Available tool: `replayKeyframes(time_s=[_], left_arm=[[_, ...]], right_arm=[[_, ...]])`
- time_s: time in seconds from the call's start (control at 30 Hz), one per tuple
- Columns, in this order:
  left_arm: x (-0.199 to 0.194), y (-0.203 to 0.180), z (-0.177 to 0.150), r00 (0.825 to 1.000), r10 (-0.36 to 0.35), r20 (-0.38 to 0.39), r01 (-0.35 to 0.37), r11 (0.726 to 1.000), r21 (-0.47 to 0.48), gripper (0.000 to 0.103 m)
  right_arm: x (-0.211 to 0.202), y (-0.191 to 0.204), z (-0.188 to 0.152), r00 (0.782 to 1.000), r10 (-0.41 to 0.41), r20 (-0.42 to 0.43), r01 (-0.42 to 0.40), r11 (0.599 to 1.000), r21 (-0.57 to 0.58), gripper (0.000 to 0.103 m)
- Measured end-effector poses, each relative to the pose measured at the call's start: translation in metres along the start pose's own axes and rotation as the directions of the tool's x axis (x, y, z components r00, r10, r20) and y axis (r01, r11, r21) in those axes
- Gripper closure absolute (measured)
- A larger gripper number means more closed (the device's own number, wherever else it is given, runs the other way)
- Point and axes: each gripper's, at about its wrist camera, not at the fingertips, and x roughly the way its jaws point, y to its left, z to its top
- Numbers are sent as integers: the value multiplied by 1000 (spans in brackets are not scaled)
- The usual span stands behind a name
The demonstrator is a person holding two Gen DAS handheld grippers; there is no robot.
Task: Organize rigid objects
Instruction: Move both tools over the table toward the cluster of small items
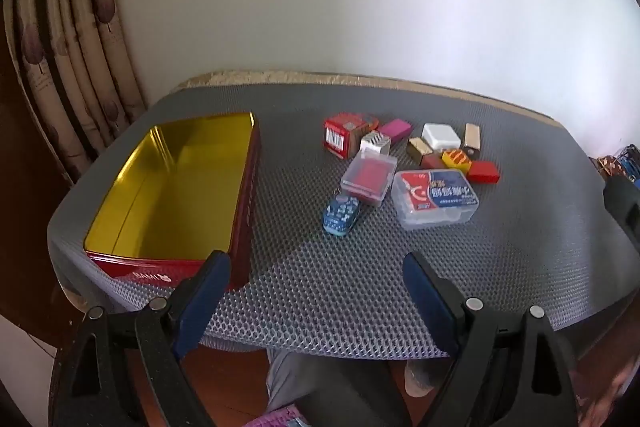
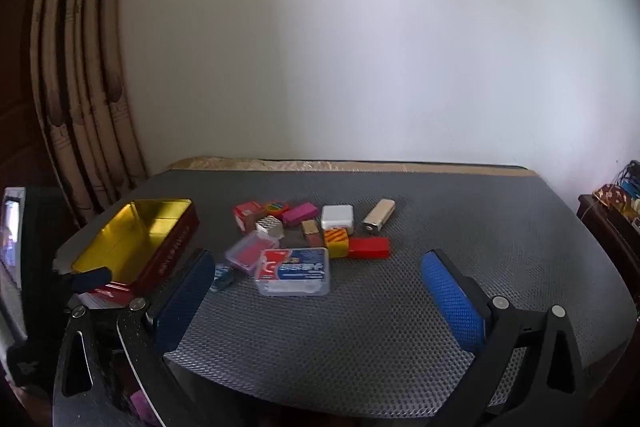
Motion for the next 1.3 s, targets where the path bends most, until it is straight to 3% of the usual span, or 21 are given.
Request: replayKeyframes(time_s=[0.17,0.4,0.53,0.8,1.0,1.3], left_arm=[[19,7,-3,997,-15,-72,15,1000,4,13],[42,23,-4,988,-62,-141,58,998,-32,13],[45,19,-3,986,-75,-146,77,997,7,13],[59,-5,14,982,-76,-175,103,983,152,13],[90,1,40,952,-162,-260,191,977,91,13],[132,-4,54,938,-138,-318,180,978,107,13]], right_arm=[[34,-36,-3,994,-65,-86,69,996,51,0],[92,-97,-23,954,-168,-250,192,979,75,0],[110,-116,-30,943,-189,-275,216,974,70,0],[134,-125,-31,935,-189,-299,207,978,31,0],[148,-130,-34,930,-160,-330,188,981,54,0],[160,-130,-36,923,-132,-362,169,983,72,0]])
